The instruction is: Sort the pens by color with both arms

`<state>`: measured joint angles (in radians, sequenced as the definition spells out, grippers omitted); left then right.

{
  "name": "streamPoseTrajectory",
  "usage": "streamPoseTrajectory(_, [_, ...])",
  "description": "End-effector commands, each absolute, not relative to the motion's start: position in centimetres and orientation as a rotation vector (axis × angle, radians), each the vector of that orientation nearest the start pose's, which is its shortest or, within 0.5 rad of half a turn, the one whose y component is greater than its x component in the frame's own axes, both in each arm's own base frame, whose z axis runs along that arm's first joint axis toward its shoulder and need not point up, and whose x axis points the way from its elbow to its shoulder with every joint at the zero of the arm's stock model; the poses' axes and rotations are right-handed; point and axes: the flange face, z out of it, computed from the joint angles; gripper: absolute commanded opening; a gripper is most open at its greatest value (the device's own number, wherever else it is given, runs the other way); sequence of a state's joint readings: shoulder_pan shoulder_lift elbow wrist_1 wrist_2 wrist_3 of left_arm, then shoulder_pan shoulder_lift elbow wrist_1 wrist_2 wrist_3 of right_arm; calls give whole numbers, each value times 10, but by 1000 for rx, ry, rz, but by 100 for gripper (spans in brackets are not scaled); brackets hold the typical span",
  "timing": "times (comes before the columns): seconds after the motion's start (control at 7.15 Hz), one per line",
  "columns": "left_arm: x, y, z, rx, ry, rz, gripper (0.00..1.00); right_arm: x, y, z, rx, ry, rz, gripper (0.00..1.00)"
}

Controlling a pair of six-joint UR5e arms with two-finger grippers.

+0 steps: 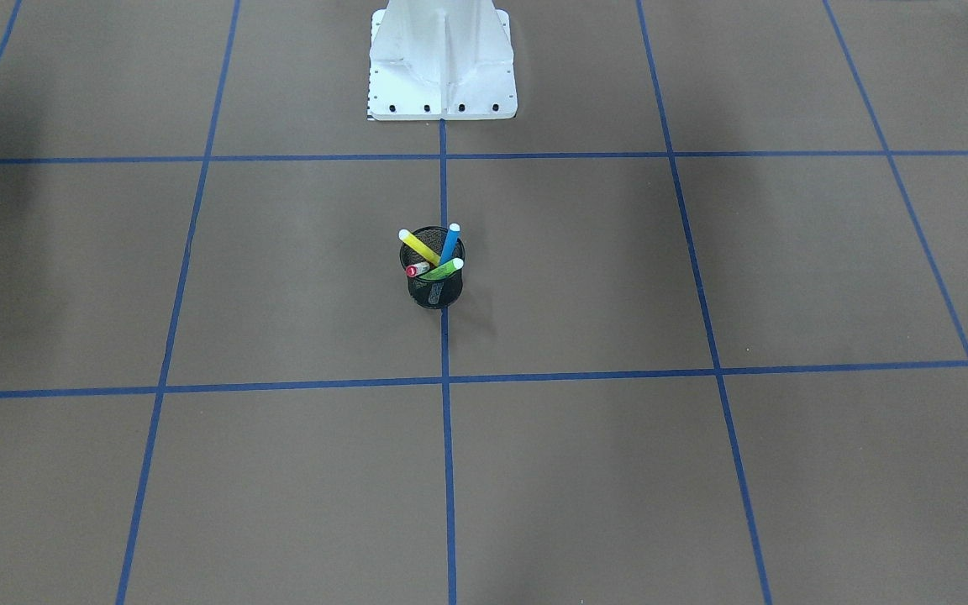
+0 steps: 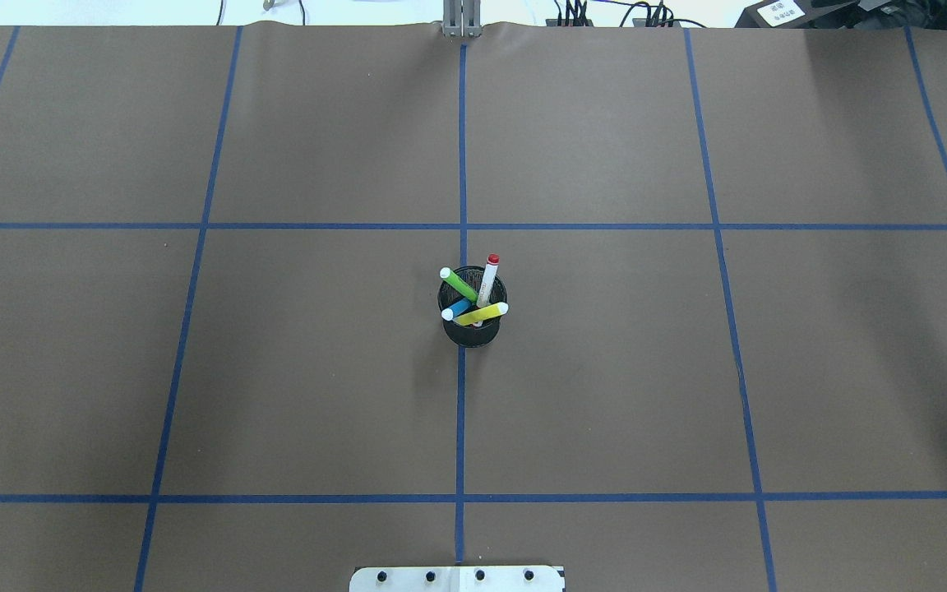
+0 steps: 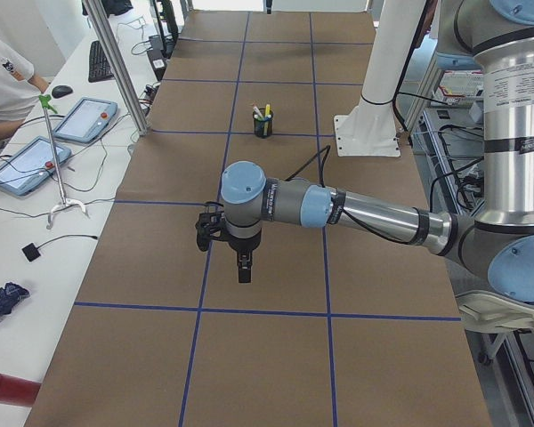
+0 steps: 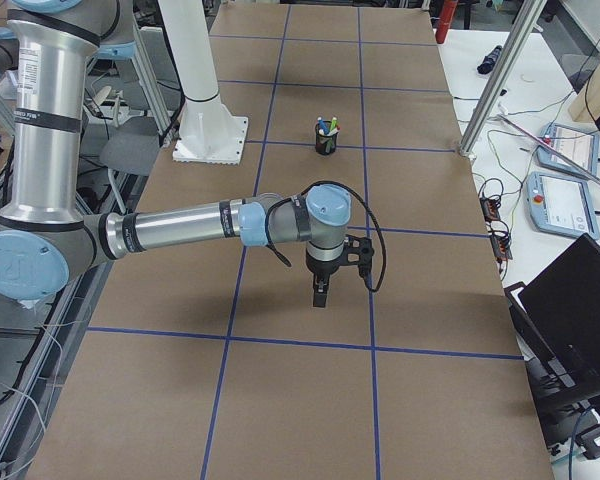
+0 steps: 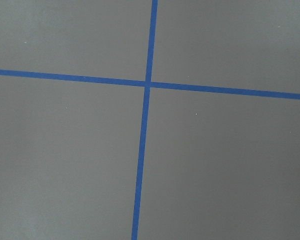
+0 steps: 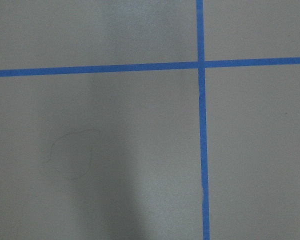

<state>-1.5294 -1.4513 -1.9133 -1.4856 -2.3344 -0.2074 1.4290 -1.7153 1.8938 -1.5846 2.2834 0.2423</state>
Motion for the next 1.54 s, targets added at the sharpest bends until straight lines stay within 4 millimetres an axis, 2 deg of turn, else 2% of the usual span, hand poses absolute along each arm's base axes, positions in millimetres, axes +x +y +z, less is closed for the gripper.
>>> streamPoseTrajectory(0.0, [-45, -443, 552, 44, 782, -95, 100, 5, -441, 570, 34, -742, 32, 99])
streamPoseTrajectory(0.28, [-44, -443, 557, 29, 782, -105, 100, 3, -442, 566, 35, -766, 31, 99])
streamPoseTrajectory(0.84, [-43, -443, 550, 41, 785, -102, 100, 0, -443, 566, 109, -780, -9, 99])
streamPoseTrajectory(1.12, [-43, -444, 553, 36, 785, -103, 100, 0, -443, 567, 114, -782, -18, 99])
streamPoseTrajectory(1.4, [-42, -444, 554, 31, 785, -104, 100, -7, -440, 562, 91, -876, -33, 99])
